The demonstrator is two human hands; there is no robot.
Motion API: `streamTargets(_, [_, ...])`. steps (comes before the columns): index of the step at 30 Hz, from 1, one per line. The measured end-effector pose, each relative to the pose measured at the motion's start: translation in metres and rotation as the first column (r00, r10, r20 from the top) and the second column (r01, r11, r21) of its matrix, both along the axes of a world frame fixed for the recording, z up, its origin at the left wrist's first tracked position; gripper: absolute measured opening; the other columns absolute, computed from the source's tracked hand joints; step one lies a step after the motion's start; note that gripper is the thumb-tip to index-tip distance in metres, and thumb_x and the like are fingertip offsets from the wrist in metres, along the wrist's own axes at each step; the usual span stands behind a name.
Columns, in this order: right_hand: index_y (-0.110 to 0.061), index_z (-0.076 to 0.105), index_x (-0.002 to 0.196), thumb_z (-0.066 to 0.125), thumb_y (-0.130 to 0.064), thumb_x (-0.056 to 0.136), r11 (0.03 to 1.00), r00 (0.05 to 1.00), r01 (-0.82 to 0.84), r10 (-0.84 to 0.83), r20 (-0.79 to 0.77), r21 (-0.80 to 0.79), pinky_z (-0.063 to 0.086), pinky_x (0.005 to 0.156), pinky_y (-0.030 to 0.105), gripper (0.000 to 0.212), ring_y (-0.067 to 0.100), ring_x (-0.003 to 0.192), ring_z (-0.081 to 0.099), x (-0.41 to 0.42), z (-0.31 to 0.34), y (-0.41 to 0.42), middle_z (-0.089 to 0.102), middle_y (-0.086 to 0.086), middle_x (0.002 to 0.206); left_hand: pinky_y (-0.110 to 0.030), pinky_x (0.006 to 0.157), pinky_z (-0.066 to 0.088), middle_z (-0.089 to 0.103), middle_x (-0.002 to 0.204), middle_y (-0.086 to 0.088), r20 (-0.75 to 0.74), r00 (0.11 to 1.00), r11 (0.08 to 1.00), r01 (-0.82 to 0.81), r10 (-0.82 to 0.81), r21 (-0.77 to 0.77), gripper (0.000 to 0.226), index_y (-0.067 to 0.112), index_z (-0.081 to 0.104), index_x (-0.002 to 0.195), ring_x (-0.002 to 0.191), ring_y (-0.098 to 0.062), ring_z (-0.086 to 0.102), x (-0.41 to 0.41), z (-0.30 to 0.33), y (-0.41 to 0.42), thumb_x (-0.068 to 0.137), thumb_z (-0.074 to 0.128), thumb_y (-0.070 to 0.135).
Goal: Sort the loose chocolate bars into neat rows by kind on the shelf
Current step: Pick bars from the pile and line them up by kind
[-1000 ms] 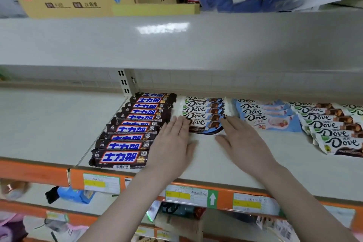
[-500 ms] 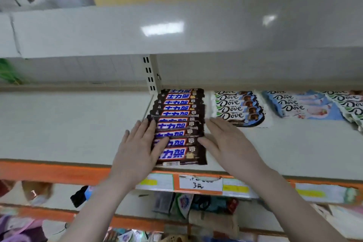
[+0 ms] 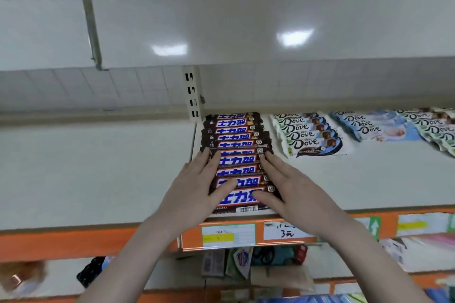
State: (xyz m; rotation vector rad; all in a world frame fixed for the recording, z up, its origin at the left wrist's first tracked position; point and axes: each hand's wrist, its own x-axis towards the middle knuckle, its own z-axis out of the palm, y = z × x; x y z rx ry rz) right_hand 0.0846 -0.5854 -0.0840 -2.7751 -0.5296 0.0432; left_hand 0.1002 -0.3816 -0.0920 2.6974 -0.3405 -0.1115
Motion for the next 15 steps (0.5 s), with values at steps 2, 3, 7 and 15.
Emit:
streamTargets(2, [-0.023,0.004,0.147,0.027,-0.064,0.082,1.000,1.000,0.008,-0.008,0.012,0.008,0.001,0.106,0.013,0.080,0.003,0.141,0.002,0.000,0.001,0.000,-0.003,-0.009,0.156,-0.030,0.117,0.003,-0.005,0.158,0.009,0.019,1.000,1.000,0.018,-0.019,0.023,0.085,0.035,0.000,0.148,0.144,-0.008,-0.003,0.001,0.002,0.001,0.076,0.022,0.073])
streamTargets(3, [-0.024,0.006,0.146,0.031,-0.062,0.084,1.000,1.000,0.011,-0.011,0.023,0.012,0.004,0.107,0.014,0.077,0.004,0.141,0.004,0.000,0.001,0.000,-0.002,-0.008,0.156,-0.030,0.117,0.001,-0.004,0.158,0.010,0.029,0.999,0.999,0.026,-0.027,0.027,0.087,0.035,0.002,0.149,0.144,-0.007,-0.004,0.002,0.003,0.001,0.074,0.020,0.074])
streamTargets(7, [-0.025,0.014,0.145,0.028,-0.070,0.080,1.000,0.998,0.016,-0.017,0.068,0.020,0.009,0.107,0.014,0.080,0.005,0.140,0.013,0.001,-0.001,0.001,0.008,-0.009,0.155,-0.029,0.116,-0.001,0.003,0.158,0.011,0.068,0.997,0.999,0.034,-0.035,0.027,0.088,0.034,0.009,0.148,0.144,-0.005,-0.002,0.003,0.001,0.004,0.072,0.019,0.076])
streamTargets(15, [-0.026,0.017,0.145,0.006,-0.083,0.064,1.000,0.994,0.001,-0.002,0.107,0.009,0.006,0.106,0.014,0.099,0.006,0.138,0.016,0.011,-0.004,-0.002,0.017,-0.008,0.153,-0.030,0.115,-0.002,0.006,0.158,0.011,0.084,0.995,0.999,0.051,-0.052,0.020,0.087,0.033,0.018,0.146,0.144,-0.006,0.000,0.008,0.006,0.006,0.070,0.025,0.076])
